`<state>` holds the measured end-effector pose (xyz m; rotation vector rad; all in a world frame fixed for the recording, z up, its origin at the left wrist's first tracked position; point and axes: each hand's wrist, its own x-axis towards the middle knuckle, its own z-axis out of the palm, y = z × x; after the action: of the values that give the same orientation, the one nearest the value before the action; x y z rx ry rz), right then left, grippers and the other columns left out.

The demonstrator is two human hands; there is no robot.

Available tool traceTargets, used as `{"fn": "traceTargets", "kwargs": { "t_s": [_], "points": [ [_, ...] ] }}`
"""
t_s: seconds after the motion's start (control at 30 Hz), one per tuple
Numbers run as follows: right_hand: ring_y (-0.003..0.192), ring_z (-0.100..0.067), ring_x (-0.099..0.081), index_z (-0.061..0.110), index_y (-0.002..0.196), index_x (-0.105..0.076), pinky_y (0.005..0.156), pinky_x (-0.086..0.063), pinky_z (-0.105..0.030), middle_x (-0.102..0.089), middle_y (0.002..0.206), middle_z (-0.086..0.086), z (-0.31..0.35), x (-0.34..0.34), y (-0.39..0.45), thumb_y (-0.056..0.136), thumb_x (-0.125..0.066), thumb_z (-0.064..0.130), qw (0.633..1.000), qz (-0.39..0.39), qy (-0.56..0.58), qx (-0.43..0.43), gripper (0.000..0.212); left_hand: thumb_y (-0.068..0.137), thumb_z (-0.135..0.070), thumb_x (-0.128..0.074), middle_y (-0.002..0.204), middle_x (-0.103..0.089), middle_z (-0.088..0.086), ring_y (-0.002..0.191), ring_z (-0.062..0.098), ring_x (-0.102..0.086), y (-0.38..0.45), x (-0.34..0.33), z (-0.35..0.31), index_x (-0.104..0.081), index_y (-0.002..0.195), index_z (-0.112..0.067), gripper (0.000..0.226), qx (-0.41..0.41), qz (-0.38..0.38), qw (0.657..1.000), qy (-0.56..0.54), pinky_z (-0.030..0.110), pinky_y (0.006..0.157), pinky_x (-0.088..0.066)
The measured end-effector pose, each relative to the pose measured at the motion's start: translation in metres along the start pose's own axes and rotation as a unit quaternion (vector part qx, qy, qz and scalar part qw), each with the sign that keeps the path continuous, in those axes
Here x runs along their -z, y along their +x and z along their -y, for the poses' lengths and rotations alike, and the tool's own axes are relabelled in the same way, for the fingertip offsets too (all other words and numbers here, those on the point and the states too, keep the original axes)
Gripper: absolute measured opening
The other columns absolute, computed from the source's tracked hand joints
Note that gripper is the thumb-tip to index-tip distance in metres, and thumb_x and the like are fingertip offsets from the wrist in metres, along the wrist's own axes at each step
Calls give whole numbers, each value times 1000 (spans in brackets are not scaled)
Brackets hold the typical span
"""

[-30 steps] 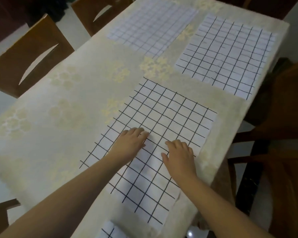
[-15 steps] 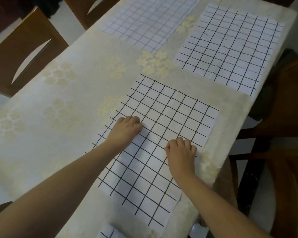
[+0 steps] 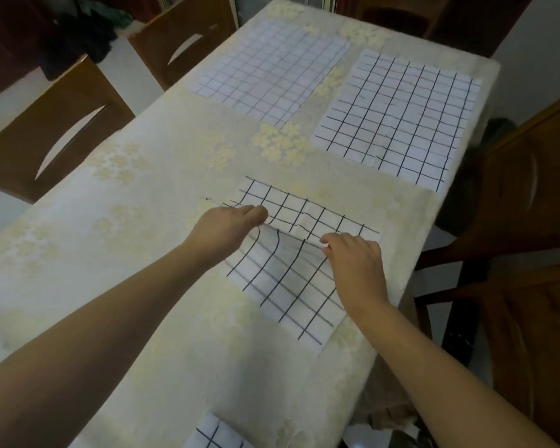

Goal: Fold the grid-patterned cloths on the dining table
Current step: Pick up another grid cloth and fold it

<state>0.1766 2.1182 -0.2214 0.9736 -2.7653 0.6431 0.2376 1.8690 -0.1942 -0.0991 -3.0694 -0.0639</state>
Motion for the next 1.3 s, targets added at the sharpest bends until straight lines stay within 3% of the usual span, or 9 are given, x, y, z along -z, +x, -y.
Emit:
{"fn": "traceTargets", "kwargs": {
  "t_s": [0.17,0.27,0.33,0.53,0.77,0.9,1.03,1.17,1.3],
  "points": [
    [85,-24,-59,18,110,-66,78,-36,-32,-66,95,-1,15,46,20,81,-68,-2,998,-52,-28,11,36,89,-8,-61,79,-65,3,51,27,-52,14,50,2,-52,99,-17,16,3,-78,997,3,32,41,-41],
    [90,-24,-55,18,113,-65,83,-26,-25,-64,100,-1,25,70,20,80,-67,-5,997,-77,-9,26,40,95,-13,-57,98,-71,7,69,32,-65,13,73,1,-55,115,-16,20,1,-121,993,-9,41,51,-53],
    [91,-21,-52,18,113,-65,82,-21,-20,-63,101,-1,33,81,13,76,-69,-7,996,-87,-3,35,45,96,-15,-55,102,-71,7,77,32,-67,4,84,-2,-55,118,-14,22,-5,-148,989,-19,43,56,-55],
    [87,-19,-47,18,106,-67,76,-30,-27,-63,96,0,58,80,-33,66,-75,-6,994,-79,8,80,47,97,-38,-32,97,-71,4,73,28,-67,-55,81,-20,-59,112,-12,41,40,-196,973,-115,37,58,-54],
    [81,-20,-61,21,99,-70,71,-45,-29,-68,91,5,69,20,-105,55,-77,-4,995,80,9,58,51,97,-24,-52,110,-69,-2,96,24,-66,-140,1,-43,-59,116,-17,22,173,-117,960,-188,31,74,-49],
    [101,-24,-63,18,115,-68,84,-48,-36,-69,111,1,59,-6,-132,79,-63,1,979,202,10,41,40,97,-26,-53,130,-60,-5,119,15,-57,-175,-48,-53,-54,130,-18,34,193,-16,946,-260,22,91,-39],
    [125,-17,-47,21,136,-53,104,-35,-34,-56,135,5,55,-13,-141,99,-44,30,962,272,18,22,39,97,-26,-52,147,-44,-3,133,11,-44,-195,-71,-61,-50,133,-23,36,211,23,921,-327,22,100,-34],
    [135,-16,-37,20,144,-42,110,-28,-33,-45,147,2,48,-17,-136,101,-40,37,955,295,15,-1,46,98,-28,-51,155,-29,-3,141,7,-28,-198,-80,-66,-42,136,-36,40,282,-40,858,-428,36,109,-37],
    [146,-18,-18,20,153,-21,116,-17,-35,-20,160,0,40,-22,-131,101,-35,43,936,349,-21,-41,59,97,-27,-55,152,-29,-7,137,12,-37,-187,-76,-72,-28,145,-33,55,442,-137,691,-555,33,106,-35]
  ]
}}
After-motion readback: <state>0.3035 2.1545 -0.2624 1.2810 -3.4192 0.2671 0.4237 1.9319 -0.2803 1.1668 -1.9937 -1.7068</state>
